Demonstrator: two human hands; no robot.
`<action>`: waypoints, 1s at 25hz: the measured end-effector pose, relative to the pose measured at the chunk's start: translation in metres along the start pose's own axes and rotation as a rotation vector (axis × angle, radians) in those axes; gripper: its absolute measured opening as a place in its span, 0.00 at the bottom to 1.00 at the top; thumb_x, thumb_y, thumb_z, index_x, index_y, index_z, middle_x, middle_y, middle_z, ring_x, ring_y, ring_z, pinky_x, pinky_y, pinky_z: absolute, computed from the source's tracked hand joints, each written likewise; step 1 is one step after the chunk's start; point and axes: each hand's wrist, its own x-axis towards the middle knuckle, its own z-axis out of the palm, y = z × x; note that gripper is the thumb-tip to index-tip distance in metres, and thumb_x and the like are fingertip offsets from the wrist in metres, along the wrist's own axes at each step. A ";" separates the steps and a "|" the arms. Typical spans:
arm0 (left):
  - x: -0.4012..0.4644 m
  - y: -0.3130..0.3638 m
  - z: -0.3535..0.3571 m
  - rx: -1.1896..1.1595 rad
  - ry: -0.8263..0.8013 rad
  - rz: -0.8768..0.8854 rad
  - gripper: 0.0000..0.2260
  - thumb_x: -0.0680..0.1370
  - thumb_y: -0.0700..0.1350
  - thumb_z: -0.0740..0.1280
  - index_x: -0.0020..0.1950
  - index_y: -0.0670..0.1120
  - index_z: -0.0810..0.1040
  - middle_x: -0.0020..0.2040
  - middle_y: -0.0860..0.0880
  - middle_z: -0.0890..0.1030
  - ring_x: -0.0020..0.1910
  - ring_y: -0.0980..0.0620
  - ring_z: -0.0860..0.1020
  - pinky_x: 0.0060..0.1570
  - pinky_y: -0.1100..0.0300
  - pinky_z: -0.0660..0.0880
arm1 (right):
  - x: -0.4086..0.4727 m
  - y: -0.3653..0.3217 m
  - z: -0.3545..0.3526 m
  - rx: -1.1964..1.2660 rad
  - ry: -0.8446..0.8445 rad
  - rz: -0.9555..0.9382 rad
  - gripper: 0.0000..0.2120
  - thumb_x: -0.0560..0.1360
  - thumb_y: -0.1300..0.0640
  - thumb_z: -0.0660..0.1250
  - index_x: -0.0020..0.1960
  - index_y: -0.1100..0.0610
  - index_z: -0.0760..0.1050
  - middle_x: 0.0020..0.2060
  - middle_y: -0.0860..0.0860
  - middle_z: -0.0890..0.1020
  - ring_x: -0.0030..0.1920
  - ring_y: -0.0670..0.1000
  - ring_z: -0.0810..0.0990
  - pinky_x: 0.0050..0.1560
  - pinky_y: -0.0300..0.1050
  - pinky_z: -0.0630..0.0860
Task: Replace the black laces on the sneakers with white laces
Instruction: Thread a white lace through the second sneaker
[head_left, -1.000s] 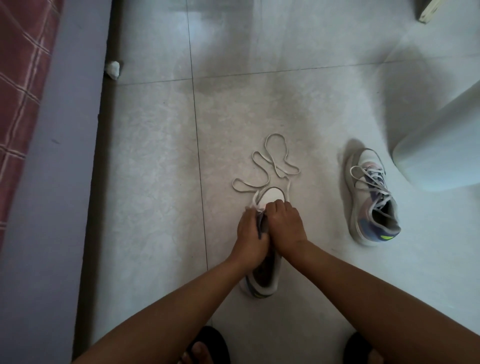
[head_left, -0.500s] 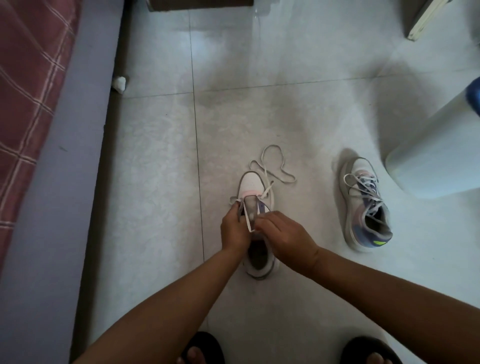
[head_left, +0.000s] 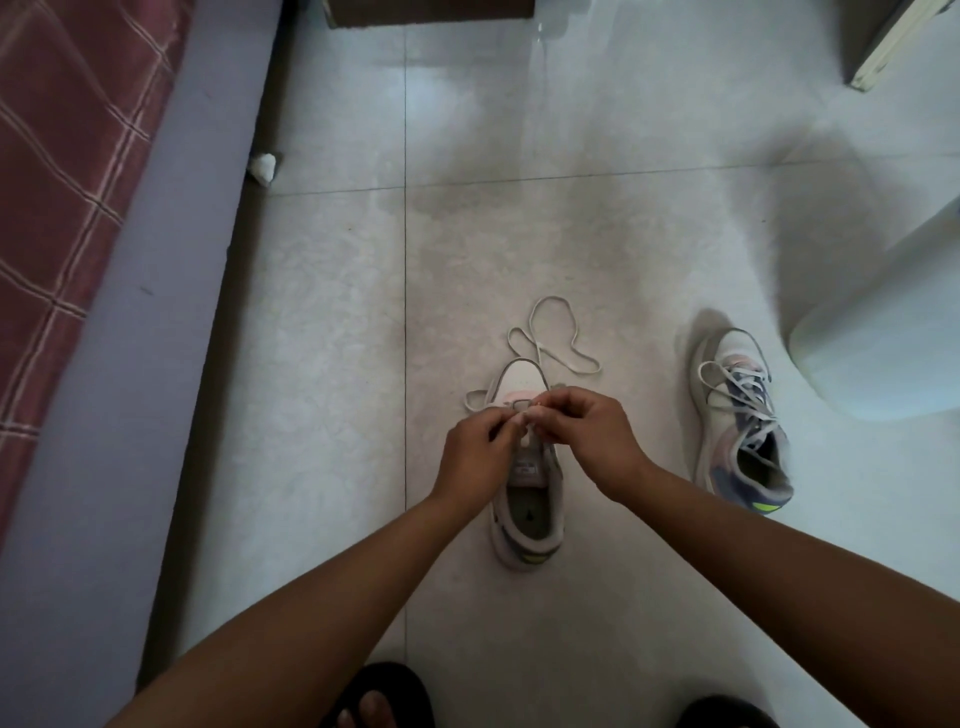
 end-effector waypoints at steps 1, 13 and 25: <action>0.000 0.000 0.002 0.001 -0.006 -0.012 0.08 0.79 0.45 0.63 0.51 0.48 0.82 0.43 0.54 0.82 0.41 0.61 0.78 0.41 0.67 0.74 | 0.001 0.000 0.001 0.047 0.001 0.019 0.04 0.72 0.67 0.70 0.46 0.66 0.79 0.36 0.52 0.83 0.34 0.43 0.80 0.39 0.35 0.78; -0.019 -0.009 0.018 0.393 0.003 0.043 0.23 0.78 0.53 0.62 0.71 0.46 0.65 0.65 0.46 0.68 0.62 0.49 0.69 0.60 0.58 0.70 | 0.009 0.005 0.005 -0.016 0.008 0.013 0.01 0.72 0.63 0.70 0.42 0.58 0.79 0.36 0.47 0.83 0.37 0.39 0.80 0.39 0.30 0.74; -0.029 0.004 0.043 0.566 -0.061 -0.480 0.26 0.79 0.43 0.64 0.72 0.41 0.55 0.66 0.37 0.67 0.60 0.39 0.70 0.58 0.54 0.69 | -0.119 -0.053 0.019 -0.249 -0.087 -0.511 0.08 0.75 0.60 0.67 0.43 0.47 0.74 0.38 0.45 0.81 0.41 0.40 0.80 0.45 0.31 0.74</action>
